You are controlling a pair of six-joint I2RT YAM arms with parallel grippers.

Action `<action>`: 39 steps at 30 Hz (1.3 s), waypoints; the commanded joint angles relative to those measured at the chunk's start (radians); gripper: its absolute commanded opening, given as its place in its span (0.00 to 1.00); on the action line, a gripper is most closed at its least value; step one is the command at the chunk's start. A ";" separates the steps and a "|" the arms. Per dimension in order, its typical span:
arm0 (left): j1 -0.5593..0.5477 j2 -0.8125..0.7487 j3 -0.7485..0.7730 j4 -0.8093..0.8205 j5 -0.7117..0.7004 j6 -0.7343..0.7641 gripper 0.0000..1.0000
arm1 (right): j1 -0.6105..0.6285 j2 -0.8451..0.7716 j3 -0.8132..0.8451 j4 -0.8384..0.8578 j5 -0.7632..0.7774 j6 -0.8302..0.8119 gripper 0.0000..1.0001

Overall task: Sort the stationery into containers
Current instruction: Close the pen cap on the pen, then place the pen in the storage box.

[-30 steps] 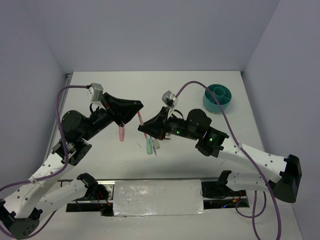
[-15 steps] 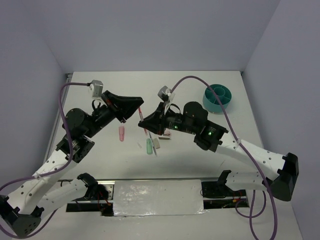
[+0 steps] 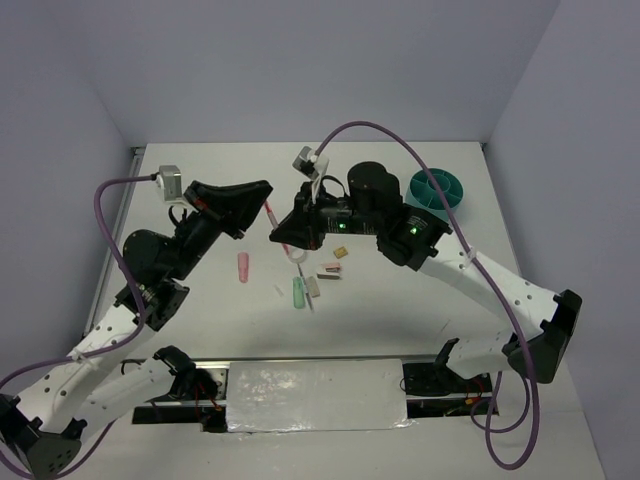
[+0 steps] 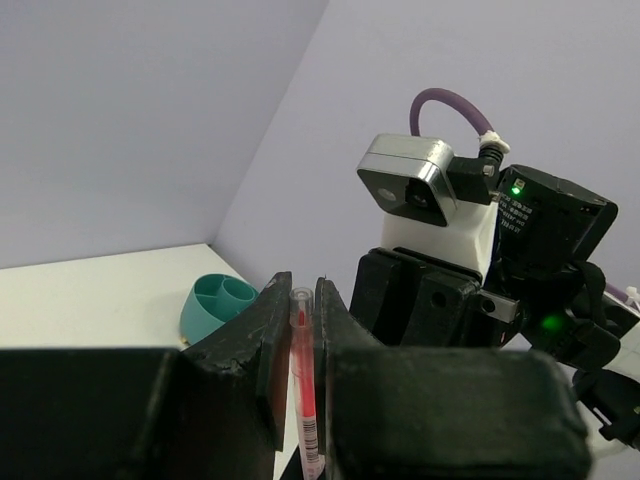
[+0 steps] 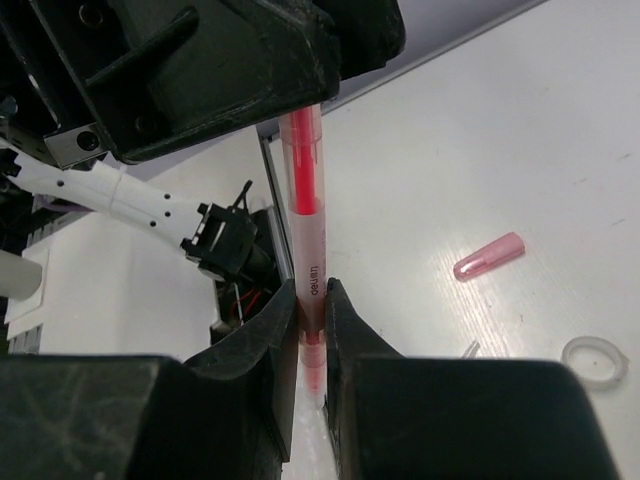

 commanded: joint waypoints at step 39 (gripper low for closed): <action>-0.049 -0.589 0.089 -1.148 -0.377 0.272 0.99 | -0.971 0.284 -0.441 1.055 0.259 -0.191 0.00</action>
